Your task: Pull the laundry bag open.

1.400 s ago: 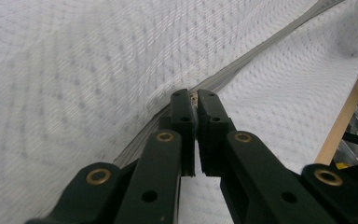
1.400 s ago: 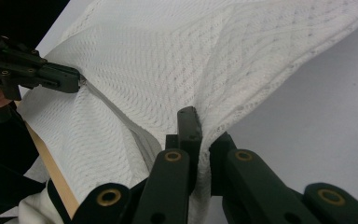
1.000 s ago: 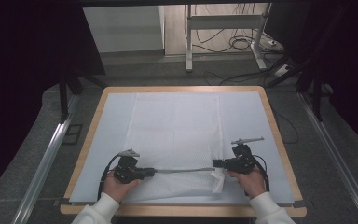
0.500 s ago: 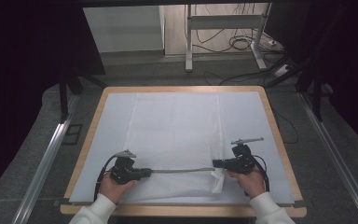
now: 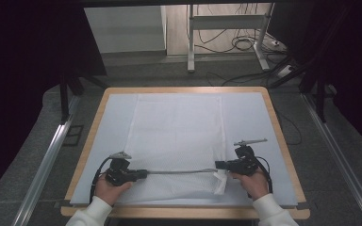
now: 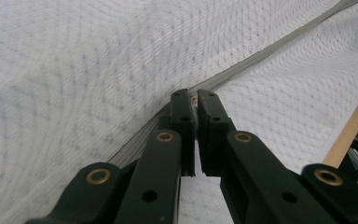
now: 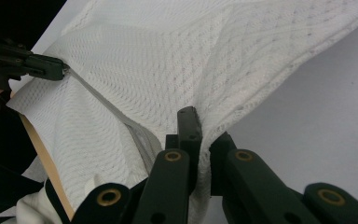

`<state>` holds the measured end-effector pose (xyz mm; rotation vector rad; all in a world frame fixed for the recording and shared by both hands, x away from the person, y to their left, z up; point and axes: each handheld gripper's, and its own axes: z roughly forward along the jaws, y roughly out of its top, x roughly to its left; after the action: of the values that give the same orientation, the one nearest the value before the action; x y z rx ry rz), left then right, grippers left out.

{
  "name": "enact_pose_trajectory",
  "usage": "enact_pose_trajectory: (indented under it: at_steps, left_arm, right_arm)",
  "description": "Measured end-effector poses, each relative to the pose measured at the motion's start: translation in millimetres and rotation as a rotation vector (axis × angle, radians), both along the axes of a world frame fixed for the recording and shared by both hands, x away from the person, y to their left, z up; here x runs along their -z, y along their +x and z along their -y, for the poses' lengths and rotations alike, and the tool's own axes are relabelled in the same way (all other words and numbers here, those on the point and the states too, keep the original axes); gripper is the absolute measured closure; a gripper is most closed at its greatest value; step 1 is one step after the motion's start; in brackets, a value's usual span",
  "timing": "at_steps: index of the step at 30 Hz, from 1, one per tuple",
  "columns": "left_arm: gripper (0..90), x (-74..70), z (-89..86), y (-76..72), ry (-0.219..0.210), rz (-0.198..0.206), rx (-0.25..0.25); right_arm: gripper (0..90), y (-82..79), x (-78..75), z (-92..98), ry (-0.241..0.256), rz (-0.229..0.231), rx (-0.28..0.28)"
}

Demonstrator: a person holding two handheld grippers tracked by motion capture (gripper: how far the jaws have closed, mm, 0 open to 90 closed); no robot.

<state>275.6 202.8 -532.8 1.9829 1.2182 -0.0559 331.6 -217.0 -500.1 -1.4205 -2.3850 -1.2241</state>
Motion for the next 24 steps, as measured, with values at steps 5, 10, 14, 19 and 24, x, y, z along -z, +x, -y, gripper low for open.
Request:
enact_pose_trajectory:
  at_steps: [5,10,14,19,24]
  left_arm:
    - [87.4,0.5,-5.3,-1.2,-0.001,0.000,-0.009]
    - [87.4,-0.1,-8.4,-2.7,0.003,0.001,-0.013]
    - [87.4,-0.2,-14.2,-3.4,0.006,0.004,-0.026]
    - [87.4,0.5,-19.8,-4.8,0.003,0.001,-0.036]
    - [87.4,-0.4,-26.2,-6.3,-0.001,0.002,-0.050]
  right_arm:
    - [88.1,0.0,0.0,0.1,0.001,0.000,0.000]
    - [88.1,-0.1,-0.2,0.1,0.000,0.001,0.000]
    - [88.1,0.1,0.0,0.8,0.002,0.000,0.001]
    - [88.1,0.0,-0.2,0.7,-0.003,0.002,0.001]
    - [88.1,-0.2,0.3,0.4,-0.007,0.002,0.001]
